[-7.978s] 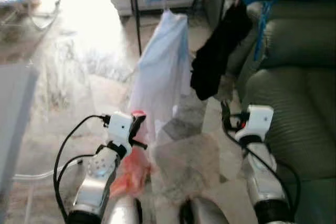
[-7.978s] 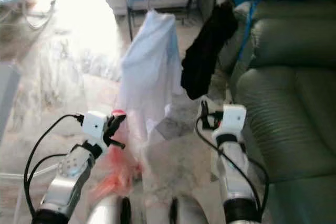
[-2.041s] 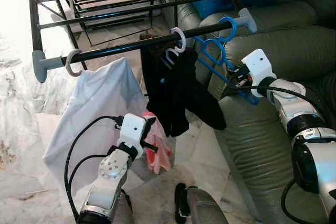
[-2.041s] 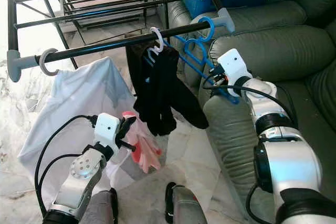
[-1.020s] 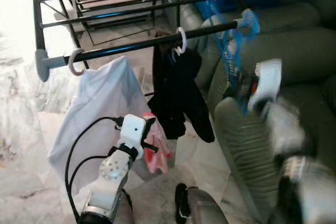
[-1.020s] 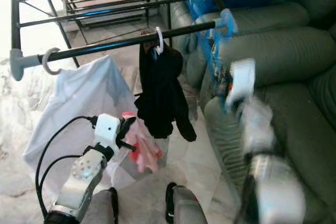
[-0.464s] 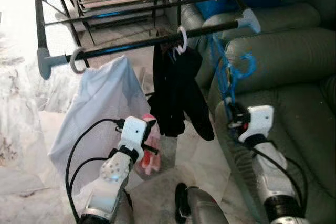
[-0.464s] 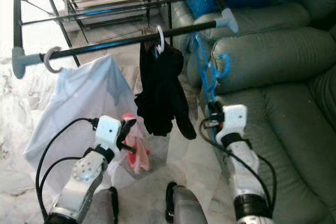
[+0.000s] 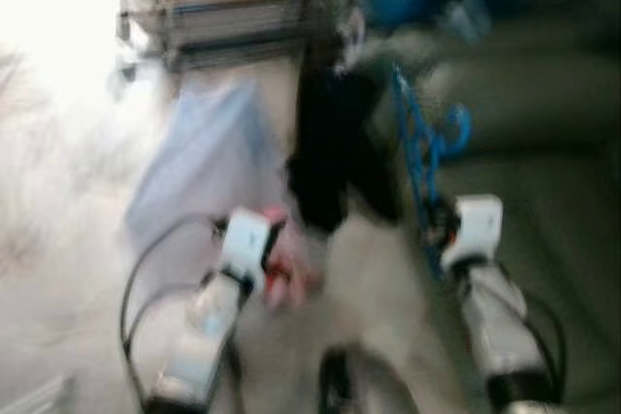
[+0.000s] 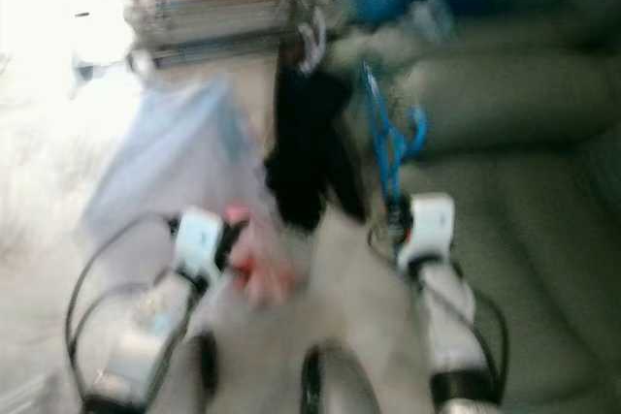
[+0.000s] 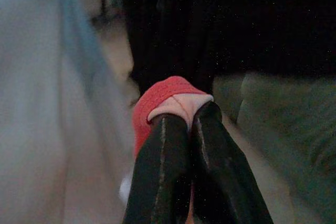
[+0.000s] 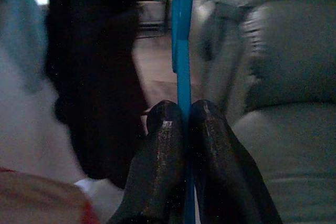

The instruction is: Hang hanger

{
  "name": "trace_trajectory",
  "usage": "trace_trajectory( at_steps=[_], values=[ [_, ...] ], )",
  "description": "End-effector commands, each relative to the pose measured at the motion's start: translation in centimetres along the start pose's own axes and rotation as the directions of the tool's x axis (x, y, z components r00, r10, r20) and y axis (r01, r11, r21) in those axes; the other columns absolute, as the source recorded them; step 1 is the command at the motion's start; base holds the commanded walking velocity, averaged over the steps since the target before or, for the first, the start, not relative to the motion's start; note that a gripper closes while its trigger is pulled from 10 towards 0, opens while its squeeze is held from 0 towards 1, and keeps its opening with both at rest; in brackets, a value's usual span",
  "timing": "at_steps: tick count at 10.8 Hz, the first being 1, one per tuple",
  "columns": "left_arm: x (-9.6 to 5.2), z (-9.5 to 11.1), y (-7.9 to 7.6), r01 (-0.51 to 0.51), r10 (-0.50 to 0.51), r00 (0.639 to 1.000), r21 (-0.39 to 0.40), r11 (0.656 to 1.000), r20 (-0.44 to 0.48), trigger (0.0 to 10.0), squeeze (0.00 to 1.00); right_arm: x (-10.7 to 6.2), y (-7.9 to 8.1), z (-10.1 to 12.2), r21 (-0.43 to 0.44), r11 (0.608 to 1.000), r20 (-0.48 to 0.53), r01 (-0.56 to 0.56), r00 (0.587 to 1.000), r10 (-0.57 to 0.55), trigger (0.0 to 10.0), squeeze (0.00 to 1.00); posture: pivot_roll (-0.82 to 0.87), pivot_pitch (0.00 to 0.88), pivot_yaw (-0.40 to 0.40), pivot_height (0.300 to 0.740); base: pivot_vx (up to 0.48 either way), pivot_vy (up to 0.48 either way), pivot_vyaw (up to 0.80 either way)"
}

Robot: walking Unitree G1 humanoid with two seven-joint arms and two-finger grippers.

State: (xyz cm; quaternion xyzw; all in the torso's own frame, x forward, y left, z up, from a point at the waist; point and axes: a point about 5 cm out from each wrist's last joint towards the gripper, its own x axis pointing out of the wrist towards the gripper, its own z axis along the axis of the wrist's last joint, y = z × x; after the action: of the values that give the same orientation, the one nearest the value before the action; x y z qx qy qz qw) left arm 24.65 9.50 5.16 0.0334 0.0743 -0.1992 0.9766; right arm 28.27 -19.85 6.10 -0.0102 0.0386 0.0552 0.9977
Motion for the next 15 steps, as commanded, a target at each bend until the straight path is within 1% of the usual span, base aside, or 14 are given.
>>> trace_trajectory(
  at_steps=[1, 2, 3, 4, 6, 7, 8, 9, 10, 11, 12, 13, 14, 15],
  values=[
    [0.2, 0.3, -0.1, 0.012, -0.012, 1.000, 0.018, 1.000, 0.007, 10.0, 0.00, -0.5, -0.1, -0.1, -0.007, 1.000, -0.005, 0.006, 1.000, -0.006, 10.0, 0.00, -0.01, 0.179, -0.038, 0.740, -0.319, 0.000, 0.00],
    [0.2, 0.3, -0.1, 0.012, -0.012, 1.000, 0.019, 1.000, 0.006, 10.0, 0.00, -0.5, 0.1, -0.1, -0.015, 1.000, -0.008, 0.005, 1.000, -0.005, 10.0, 0.00, -0.01, 0.180, -0.040, 0.740, -0.315, 0.000, 0.00],
    [0.2, 0.3, -0.1, 0.012, -0.012, 1.000, 0.018, 1.000, 0.005, 10.0, 0.00, -0.4, 0.1, 0.0, -0.003, 1.000, -0.011, 0.026, 1.000, -0.026, 10.0, 0.00, -0.01, 0.180, -0.040, 0.740, -0.322, 0.000, 0.00],
    [0.3, 0.2, -0.2, 0.013, -0.013, 1.000, 0.018, 1.000, 0.004, 10.0, 0.00, -0.3, -0.3, -0.3, 0.007, 0.997, -0.038, 0.077, 0.996, -0.077, 10.0, 0.00, -0.01, 0.180, -0.041, 0.740, -0.319, 0.000, 0.00],
    [0.3, 0.3, -0.2, 0.011, -0.011, 1.000, 0.018, 1.000, 0.007, 10.0, 0.00, -0.2, -0.6, -0.5, -0.075, 0.987, -0.054, 0.141, 0.988, -0.145, 10.0, 0.00, -0.01, 0.187, -0.042, 0.740, -0.315, 0.000, 0.00],
    [0.3, 0.3, -0.1, 0.011, -0.011, 1.000, 0.019, 1.000, 0.004, 10.0, 0.00, -0.4, -0.1, -0.1, -0.139, 0.987, -0.004, 0.080, 0.997, -0.081, 10.0, 0.00, -0.01, 0.189, -0.042, 0.740, -0.319, 0.000, 0.00],
    [0.2, 0.2, 0.0, 0.010, -0.010, 1.000, 0.020, 1.000, 0.001, 10.0, 0.00, -0.3, -0.2, -0.7, -0.158, 0.982, -0.073, 0.105, 0.990, -0.118, 10.0, 0.00, -0.01, 0.189, -0.041, 0.740, -0.311, 0.000, 0.00],
    [0.3, 0.2, 0.0, 0.011, -0.011, 1.000, 0.022, 1.000, 0.001, 10.0, 0.00, -0.2, 0.0, -0.8, -0.067, 0.990, -0.103, 0.127, 0.986, -0.134, 10.0, 0.00, -0.01, 0.189, -0.042, 0.740, -0.311, 0.000, 0.00],
    [0.3, 0.2, 0.0, 0.012, -0.012, 1.000, 0.025, 1.000, 0.002, 10.0, 0.00, -0.1, 0.6, -0.5, -0.052, 0.995, -0.091, 0.080, 0.992, -0.084, 10.0, 0.00, -0.01, 0.190, -0.041, 0.740, -0.296, 0.000, 0.00],
    [0.3, 0.3, 0.0, 0.012, -0.012, 1.000, 0.025, 1.000, 0.004, 10.0, 0.00, -0.1, 0.6, -0.3, 0.001, 0.997, -0.080, 0.071, 0.994, -0.071, 10.0, 0.00, -0.01, 0.190, -0.041, 0.740, -0.274, 0.000, 0.00],
    [0.3, 0.3, 0.0, 0.009, -0.010, 1.000, 0.023, 1.000, 0.008, 10.0, 0.00, -0.2, -0.4, -0.2, 0.003, 0.989, -0.064, 0.149, 0.987, -0.149, 10.0, 0.00, -0.01, 0.189, -0.041, 0.740, 0.000, 0.000, 0.00],
    [0.3, 0.4, 0.1, 0.004, -0.004, 1.000, 0.019, 1.000, 0.015, 10.0, 0.00, -0.2, -0.5, -0.3, 0.006, 0.987, -0.076, 0.163, 0.984, -0.162, 10.0, 0.00, -0.01, 0.189, -0.041, 0.740, 0.000, 0.000, 0.00],
    [0.4, 0.6, 0.2, 0.005, -0.004, 1.000, -0.046, 0.999, 0.013, 10.0, 0.00, -0.2, -0.6, -0.5, -0.055, 0.981, -0.102, 0.186, 0.976, -0.191, 10.0, 0.00, -0.02, 0.191, -0.039, 0.740, 0.000, 0.000, 0.00],
    [0.6, 0.7, 0.3, 0.007, -0.007, 1.000, -0.061, 0.998, 0.004, 10.0, 0.00, -0.2, -0.1, -0.8, -0.055, 0.987, -0.114, 0.154, 0.981, -0.159, 10.0, 0.00, -0.02, 0.193, -0.039, 0.740, 0.000, 0.000, 0.00]
  ],
)
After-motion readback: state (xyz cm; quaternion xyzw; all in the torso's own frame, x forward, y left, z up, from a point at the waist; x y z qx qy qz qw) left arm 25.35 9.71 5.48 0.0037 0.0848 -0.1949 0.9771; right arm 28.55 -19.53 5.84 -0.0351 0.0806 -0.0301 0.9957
